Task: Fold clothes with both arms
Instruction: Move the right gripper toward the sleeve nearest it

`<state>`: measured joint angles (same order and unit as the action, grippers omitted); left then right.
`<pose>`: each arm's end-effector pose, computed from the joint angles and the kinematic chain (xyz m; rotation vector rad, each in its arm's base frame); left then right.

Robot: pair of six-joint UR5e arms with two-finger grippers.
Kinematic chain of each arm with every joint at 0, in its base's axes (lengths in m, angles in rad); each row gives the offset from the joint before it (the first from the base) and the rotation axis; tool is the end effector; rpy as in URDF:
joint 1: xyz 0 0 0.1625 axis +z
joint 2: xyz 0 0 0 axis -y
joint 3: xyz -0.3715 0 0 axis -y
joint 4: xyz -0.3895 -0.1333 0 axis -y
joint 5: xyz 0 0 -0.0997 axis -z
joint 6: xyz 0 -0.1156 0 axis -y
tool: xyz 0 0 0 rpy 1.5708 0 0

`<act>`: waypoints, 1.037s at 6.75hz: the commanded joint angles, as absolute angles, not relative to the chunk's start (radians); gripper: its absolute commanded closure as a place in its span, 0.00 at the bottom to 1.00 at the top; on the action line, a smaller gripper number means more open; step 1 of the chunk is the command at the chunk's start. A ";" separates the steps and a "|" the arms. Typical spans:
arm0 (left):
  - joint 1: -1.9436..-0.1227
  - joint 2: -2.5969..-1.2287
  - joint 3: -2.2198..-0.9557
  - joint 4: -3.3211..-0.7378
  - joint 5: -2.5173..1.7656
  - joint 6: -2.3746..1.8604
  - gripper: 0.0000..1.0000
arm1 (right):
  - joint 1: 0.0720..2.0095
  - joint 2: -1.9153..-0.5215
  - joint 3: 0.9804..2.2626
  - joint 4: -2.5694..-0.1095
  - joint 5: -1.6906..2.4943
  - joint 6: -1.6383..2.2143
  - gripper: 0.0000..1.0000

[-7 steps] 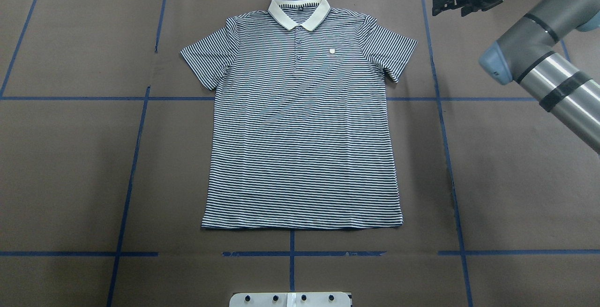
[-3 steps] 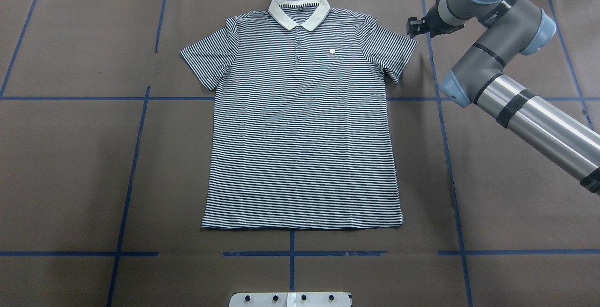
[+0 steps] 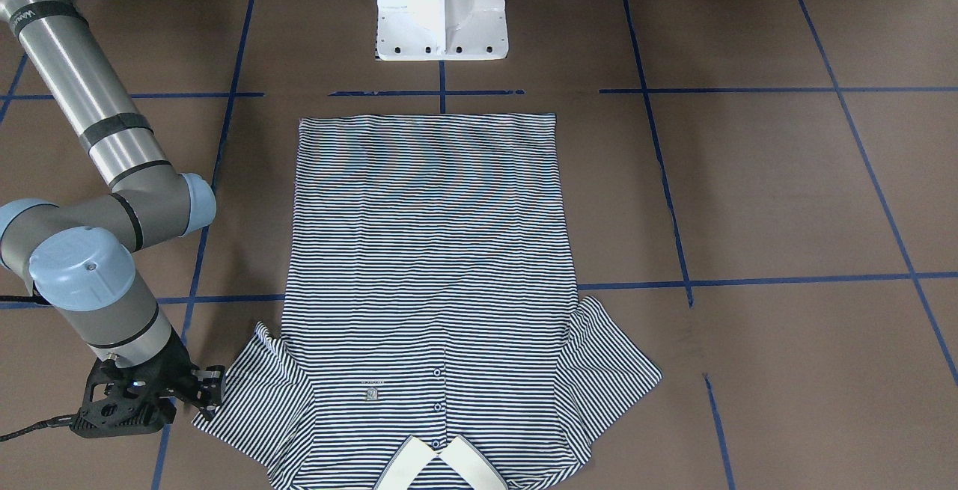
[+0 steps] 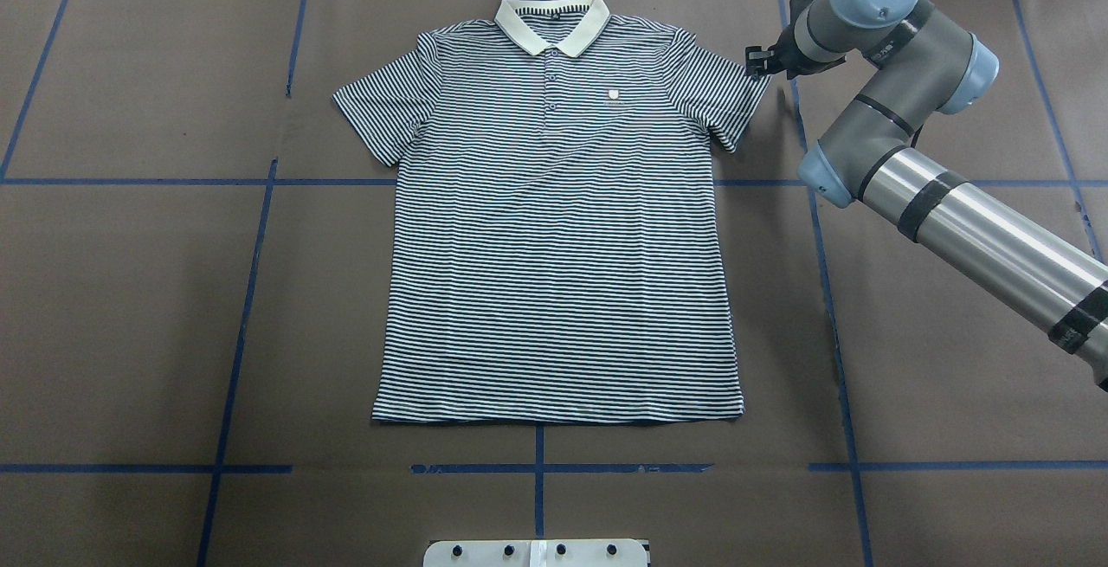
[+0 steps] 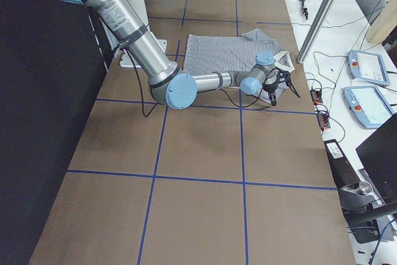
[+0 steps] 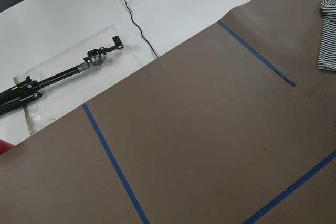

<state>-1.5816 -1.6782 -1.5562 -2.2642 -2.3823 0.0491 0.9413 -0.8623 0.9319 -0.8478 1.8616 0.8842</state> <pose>-0.0554 -0.5538 0.4814 0.7652 0.7466 0.3532 -0.3778 -0.6888 0.4242 0.3830 -0.7406 0.1246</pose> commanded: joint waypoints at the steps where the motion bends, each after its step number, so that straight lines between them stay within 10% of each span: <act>1: -1.582 -1.678 -1.557 -2.266 -2.382 0.049 0.00 | 0.940 -0.861 0.911 -0.816 1.859 0.910 0.45; 7: -1.582 -1.680 -1.557 -2.266 -2.382 0.051 0.00 | 0.934 -0.845 0.853 -0.753 1.858 0.930 0.53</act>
